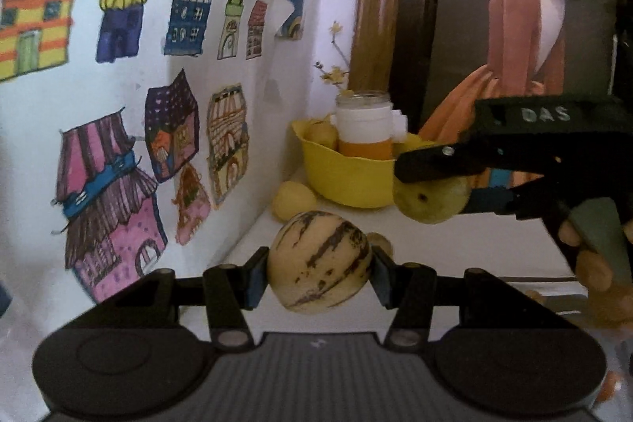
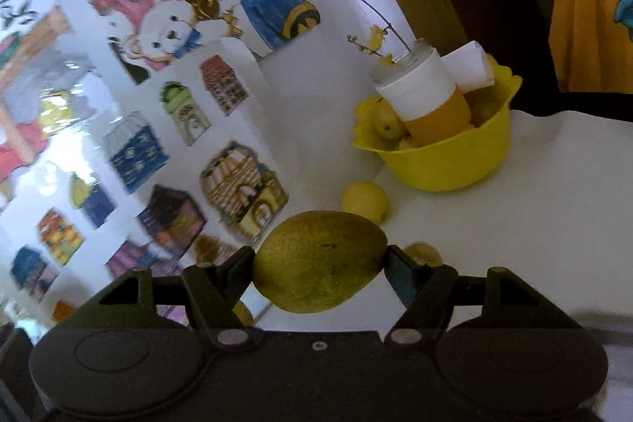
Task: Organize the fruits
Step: 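Carry the striped gourd and the pear over to the metal tray, then lower the pear and gourd onto the tray and open both tools, then withdraw both open tools away from the metal tray, then move both tools toward the small orange and round brown fruit by the bowl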
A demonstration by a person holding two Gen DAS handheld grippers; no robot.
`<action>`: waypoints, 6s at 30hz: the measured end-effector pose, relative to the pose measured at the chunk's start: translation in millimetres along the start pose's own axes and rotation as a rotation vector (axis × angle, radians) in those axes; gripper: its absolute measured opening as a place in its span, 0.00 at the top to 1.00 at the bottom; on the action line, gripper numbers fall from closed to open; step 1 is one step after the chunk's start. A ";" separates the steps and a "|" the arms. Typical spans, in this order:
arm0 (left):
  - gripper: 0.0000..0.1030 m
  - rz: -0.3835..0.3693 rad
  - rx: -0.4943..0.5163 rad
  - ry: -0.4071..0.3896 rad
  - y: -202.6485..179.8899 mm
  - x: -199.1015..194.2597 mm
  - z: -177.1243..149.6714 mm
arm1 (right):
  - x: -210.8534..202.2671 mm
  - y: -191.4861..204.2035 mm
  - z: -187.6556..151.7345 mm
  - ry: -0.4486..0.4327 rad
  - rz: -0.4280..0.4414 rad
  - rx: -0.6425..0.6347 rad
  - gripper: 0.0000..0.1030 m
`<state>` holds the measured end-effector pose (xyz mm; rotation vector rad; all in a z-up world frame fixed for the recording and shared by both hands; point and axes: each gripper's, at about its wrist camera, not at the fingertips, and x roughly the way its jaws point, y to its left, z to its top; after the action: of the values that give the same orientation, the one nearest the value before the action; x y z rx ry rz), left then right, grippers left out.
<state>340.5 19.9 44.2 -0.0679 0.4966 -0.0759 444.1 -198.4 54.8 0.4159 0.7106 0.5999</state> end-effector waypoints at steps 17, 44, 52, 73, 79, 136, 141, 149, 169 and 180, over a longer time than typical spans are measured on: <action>0.45 -0.178 0.004 0.031 -76.4 -107.4 -45.7 | -169.5 -7.8 -87.1 0.004 -0.039 0.008 0.30; 0.45 -0.358 0.144 0.162 -174.2 -114.7 -132.7 | -225.6 -85.0 -157.6 0.091 -0.190 -0.220 0.29; 0.45 -0.357 0.193 0.218 -185.8 -102.5 -136.7 | -217.5 -97.5 -156.0 0.117 -0.190 -0.248 0.29; 0.45 -0.345 0.189 0.291 -189.1 -84.7 -139.2 | -201.5 -102.9 -151.9 0.148 -0.207 -0.367 0.29; 0.44 -0.344 0.184 0.295 -188.5 -84.9 -139.3 | -201.2 -101.6 -154.7 0.141 -0.224 -0.402 0.29; 0.00 -0.149 0.064 0.322 -50.1 -238.8 -94.8 | -283.7 85.2 -232.1 0.331 -0.303 -0.103 0.01; 0.00 -0.107 0.060 0.320 -33.3 -245.7 -84.9 | -272.7 100.2 -226.4 0.360 -0.304 -0.098 0.01; 0.00 -0.023 0.108 0.343 -9.4 -245.7 -68.8 | -248.0 116.6 -207.3 0.431 -0.237 -0.088 0.01; 0.00 0.111 0.133 0.172 10.1 -152.8 27.0 | -191.4 123.9 -55.4 0.105 -0.077 -0.528 0.01; 0.00 0.081 0.163 0.124 10.0 -34.9 23.9 | -88.5 69.9 -42.2 0.102 -0.116 -0.663 0.01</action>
<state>321.9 34.0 80.9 0.1166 0.6149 -0.0414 335.2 -195.6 106.1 -0.2704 0.5865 0.7101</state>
